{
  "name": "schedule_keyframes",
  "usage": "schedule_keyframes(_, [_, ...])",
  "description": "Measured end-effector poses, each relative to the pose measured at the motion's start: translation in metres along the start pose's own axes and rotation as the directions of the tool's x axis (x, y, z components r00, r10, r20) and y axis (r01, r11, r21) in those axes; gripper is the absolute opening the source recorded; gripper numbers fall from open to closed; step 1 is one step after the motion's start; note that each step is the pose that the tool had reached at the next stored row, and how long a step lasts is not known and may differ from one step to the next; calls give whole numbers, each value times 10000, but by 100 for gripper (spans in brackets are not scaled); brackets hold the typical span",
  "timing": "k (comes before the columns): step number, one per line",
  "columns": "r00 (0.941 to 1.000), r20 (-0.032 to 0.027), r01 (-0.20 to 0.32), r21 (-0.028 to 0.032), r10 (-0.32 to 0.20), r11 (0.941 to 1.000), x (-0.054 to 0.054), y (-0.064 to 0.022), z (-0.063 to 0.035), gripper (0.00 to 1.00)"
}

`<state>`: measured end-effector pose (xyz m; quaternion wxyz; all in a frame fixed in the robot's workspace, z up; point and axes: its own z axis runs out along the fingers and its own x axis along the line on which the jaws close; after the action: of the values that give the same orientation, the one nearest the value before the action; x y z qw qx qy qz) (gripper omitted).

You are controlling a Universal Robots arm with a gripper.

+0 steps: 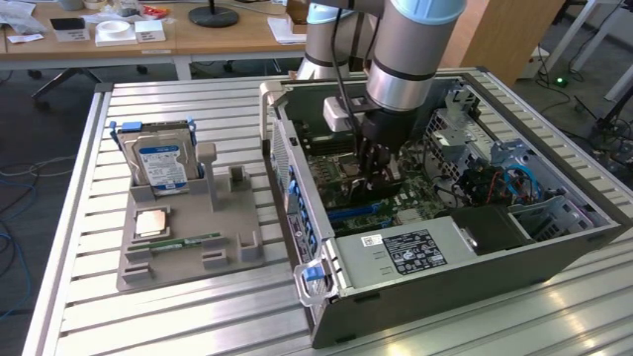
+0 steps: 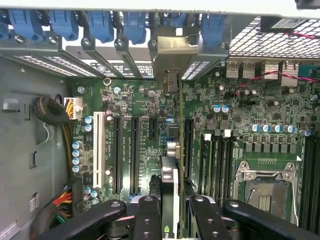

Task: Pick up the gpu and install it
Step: 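Insert the gpu into the slot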

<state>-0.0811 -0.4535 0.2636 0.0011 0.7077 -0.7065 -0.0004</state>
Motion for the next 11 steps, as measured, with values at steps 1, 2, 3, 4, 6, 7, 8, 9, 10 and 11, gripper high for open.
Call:
schedule_keyframes(1, [10000,0,0,0,0,10000,0,2,6,27])
schedule_keyframes(2, [10000,-2,-1,1,1,10000,0,5,10,27])
schedule_keyframes(3, [10000,-2,-1,0,1,10000,0,8,15,27])
schedule_keyframes(4, [10000,-1,0,1,0,10000,0,9,20,27])
schedule_keyframes(6, [10000,-1,0,1,0,10000,0,12,33,27])
schedule_keyframes(7, [10000,-2,-1,1,1,10000,1,14,37,27])
schedule_keyframes(8, [10000,-2,-1,1,1,10000,0,15,42,27])
schedule_keyframes(9, [10000,-1,-1,1,1,10000,0,17,47,27])
schedule_keyframes(10, [10000,-1,-1,1,1,10000,0,18,52,27])
schedule_keyframes(11, [10000,-2,-1,1,1,10000,0,20,56,27])
